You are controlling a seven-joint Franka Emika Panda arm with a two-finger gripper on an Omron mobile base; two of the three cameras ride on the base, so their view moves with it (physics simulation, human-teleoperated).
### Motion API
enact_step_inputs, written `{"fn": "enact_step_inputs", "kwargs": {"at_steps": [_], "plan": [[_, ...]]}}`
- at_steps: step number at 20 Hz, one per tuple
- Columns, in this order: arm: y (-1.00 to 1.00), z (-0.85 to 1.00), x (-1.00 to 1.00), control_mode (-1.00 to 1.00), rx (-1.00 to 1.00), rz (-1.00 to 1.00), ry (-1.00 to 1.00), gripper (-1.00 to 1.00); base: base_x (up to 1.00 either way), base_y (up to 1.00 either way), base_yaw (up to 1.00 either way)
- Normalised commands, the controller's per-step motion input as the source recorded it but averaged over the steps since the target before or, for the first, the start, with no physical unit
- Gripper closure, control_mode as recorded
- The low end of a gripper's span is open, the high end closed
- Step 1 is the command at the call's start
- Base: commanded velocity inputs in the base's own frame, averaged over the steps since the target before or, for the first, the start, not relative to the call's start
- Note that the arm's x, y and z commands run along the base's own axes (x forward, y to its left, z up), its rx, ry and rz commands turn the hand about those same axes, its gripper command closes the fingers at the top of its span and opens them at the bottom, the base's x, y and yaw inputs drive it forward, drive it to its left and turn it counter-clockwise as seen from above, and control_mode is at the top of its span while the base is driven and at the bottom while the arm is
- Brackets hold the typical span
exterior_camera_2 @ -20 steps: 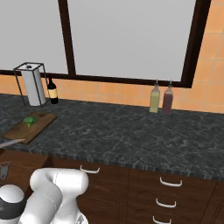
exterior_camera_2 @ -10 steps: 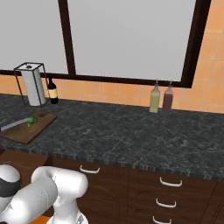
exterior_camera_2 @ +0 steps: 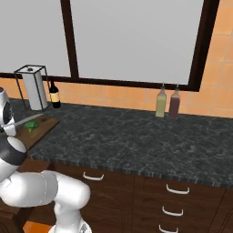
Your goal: Place the appropriate cutting tool for cutting the broccoli skin on the cutting board.
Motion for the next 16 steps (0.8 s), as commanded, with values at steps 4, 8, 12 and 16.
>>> {"fn": "enact_step_inputs", "kwargs": {"at_steps": [4,8,12,16], "plan": [[0.26,-0.4,0.5,-1.0,-0.06,0.0,0.13,1.0,0.0,0.0,0.0],[0.08,-0.51,0.48,-1.0,-0.03,0.0,0.17,1.0,0.0,0.0,0.0],[0.0,-0.43,0.36,-1.0,0.0,0.0,0.13,1.0,0.0,0.0,0.0],[0.01,-0.4,0.2,-1.0,0.0,0.0,0.14,1.0,0.0,0.0,0.0]]}}
